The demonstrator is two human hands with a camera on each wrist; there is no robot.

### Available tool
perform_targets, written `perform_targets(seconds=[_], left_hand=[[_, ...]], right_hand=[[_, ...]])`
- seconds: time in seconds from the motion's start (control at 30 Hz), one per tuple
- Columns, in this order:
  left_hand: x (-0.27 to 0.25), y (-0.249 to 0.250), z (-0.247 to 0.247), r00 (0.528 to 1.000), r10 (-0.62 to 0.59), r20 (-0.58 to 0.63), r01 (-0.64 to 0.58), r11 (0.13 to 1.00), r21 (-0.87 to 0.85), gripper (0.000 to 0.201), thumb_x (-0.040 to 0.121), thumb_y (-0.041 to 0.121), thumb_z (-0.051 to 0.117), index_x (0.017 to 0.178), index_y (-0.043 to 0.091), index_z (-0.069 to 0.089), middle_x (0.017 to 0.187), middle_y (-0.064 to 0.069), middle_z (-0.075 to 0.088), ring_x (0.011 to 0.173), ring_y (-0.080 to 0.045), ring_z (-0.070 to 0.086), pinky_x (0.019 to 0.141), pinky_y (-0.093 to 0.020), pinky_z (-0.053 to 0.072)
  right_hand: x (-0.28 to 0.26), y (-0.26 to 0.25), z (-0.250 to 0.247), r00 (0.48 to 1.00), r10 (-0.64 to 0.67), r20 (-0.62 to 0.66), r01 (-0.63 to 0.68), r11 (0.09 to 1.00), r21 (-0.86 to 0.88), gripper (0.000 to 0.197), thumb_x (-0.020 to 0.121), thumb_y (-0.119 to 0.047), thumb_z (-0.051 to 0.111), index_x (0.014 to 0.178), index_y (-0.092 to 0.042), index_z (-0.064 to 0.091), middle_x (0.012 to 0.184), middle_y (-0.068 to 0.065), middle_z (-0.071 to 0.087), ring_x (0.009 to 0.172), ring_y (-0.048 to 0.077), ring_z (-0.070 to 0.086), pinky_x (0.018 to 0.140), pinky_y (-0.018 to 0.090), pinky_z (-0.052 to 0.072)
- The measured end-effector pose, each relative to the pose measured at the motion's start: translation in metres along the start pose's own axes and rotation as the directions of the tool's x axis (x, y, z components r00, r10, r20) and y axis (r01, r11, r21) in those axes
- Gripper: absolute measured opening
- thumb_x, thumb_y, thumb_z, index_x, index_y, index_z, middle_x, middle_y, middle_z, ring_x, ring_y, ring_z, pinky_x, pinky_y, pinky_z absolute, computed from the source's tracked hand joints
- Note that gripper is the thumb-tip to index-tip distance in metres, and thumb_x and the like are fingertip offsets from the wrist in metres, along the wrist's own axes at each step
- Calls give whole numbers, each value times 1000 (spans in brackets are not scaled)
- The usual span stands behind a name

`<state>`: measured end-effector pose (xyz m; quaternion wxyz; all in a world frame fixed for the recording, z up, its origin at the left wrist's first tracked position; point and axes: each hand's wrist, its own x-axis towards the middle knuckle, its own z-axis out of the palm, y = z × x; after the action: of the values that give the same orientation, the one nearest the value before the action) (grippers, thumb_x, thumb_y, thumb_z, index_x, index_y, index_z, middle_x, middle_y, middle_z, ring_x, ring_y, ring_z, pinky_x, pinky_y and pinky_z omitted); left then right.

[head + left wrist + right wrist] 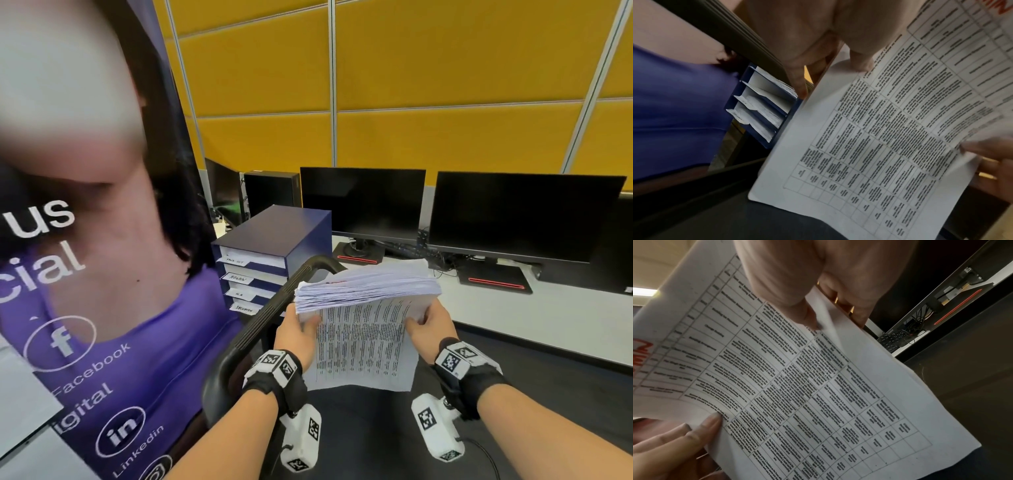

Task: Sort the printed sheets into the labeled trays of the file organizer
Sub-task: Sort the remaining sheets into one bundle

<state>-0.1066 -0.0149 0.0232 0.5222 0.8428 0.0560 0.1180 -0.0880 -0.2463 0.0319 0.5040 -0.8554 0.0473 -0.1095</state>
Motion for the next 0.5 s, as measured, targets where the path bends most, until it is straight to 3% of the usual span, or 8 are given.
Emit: perform_targets(seconds=[0.1, 0.2, 0.3, 0.4, 0.5], left_hand=[[-3, 1, -5, 1000, 13, -19, -12, 997, 73, 32, 95, 26, 52, 127, 20, 50, 101, 10, 58, 96, -9, 56, 83, -22, 38], [-1, 3, -5, 995, -2, -98, 6, 999, 40, 28, 94, 29, 54, 121, 18, 53, 109, 0, 64, 94, -15, 58, 84, -27, 45], [-4, 4, -4, 990, 9, -138, -5, 1000, 28, 28, 94, 28, 54, 120, 18, 52, 110, -2, 64, 99, -19, 60, 86, -29, 46], [-8, 4, -3, 992, 26, -120, -20, 998, 54, 32, 94, 29, 54, 123, 19, 51, 114, -1, 65, 107, -21, 61, 91, -31, 47], [-6, 9, -4, 990, 47, -132, -37, 996, 78, 27, 94, 29, 54, 118, 18, 53, 105, -1, 66, 98, -21, 63, 83, -27, 47]], right_hand=[[1, 1, 3, 999, 28, -25, -29, 999, -26, 16, 88, -10, 58, 102, -9, 51, 80, 4, 54, 72, 20, 52, 68, 25, 39], [4, -4, 4, 998, -22, -66, 21, 1000, -15, 10, 87, -9, 59, 89, -11, 50, 67, 0, 48, 61, 16, 47, 53, 21, 33], [5, -8, 5, 995, -41, -95, 41, 999, 5, 18, 87, -8, 58, 79, -18, 46, 64, -7, 42, 56, 8, 41, 51, 18, 29], [2, -7, 2, 994, -39, -104, 36, 999, -30, 35, 86, -7, 59, 65, -25, 38, 61, -7, 38, 54, 6, 37, 49, 18, 26], [2, -6, -1, 994, -55, -99, 55, 998, -5, 23, 86, -7, 59, 71, -20, 47, 62, -7, 42, 57, 13, 43, 51, 20, 32]])
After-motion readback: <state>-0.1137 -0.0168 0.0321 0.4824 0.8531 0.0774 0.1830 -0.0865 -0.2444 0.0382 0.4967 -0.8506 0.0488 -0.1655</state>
